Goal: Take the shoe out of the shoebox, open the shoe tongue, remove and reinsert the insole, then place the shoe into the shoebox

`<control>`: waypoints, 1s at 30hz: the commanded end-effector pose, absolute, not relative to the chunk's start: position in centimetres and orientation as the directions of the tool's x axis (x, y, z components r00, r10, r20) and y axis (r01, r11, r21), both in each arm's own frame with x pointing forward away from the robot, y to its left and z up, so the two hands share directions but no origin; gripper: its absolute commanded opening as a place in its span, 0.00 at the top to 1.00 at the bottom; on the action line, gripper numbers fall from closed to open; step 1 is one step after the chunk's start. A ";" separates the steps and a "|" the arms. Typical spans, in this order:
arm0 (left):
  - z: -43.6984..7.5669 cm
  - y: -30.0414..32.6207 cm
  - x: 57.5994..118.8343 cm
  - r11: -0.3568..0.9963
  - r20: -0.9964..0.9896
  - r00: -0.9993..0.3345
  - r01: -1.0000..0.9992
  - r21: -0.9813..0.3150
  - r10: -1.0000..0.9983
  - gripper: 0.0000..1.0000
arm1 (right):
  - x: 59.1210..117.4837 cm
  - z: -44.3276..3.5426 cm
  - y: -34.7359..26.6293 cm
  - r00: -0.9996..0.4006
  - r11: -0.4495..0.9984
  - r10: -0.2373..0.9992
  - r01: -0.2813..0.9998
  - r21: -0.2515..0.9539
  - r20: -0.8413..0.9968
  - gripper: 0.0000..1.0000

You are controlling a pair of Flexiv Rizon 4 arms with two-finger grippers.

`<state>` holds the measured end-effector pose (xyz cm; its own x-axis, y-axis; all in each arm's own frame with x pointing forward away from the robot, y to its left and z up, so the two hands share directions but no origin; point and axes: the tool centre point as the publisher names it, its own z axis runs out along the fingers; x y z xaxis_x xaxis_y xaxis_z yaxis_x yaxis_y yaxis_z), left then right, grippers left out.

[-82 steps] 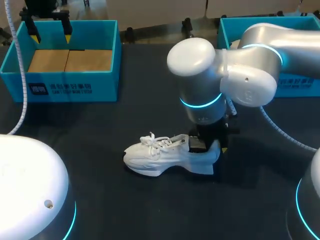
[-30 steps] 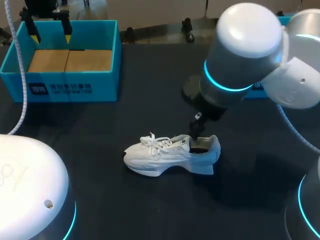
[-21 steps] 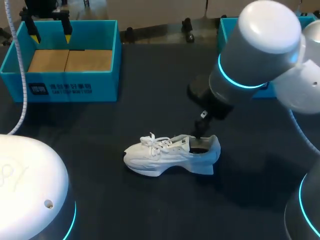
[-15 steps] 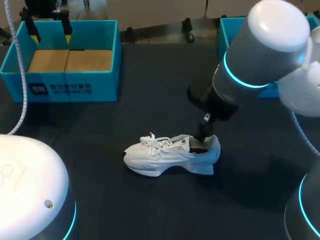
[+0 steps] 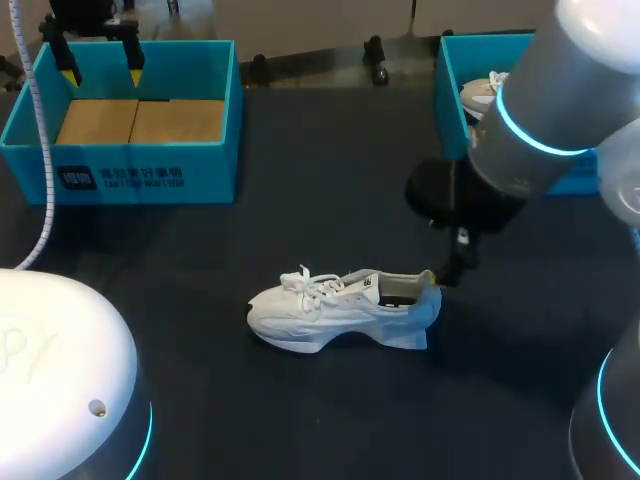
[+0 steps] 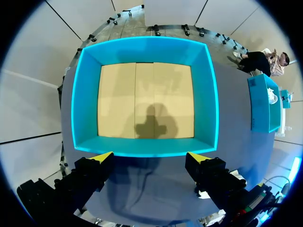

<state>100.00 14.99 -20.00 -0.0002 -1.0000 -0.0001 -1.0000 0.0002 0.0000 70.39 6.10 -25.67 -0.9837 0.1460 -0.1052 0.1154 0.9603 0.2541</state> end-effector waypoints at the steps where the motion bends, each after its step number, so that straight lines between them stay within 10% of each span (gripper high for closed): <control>1: -20.0 15.0 100.0 0.000 0.000 0.000 -1.000 0.000 -1.000 0.00 | 70.1 -26.3 4.0 -0.981 0.907 0.143 0.076 0.414 -0.134 0.00; 30: -20.0 15.0 100.0 0.000 0.000 0.000 -1.000 0.000 -1.000 0.00 | 71.8 -31.1 -0.7 -0.988 0.770 0.013 -0.089 0.632 -0.154 0.00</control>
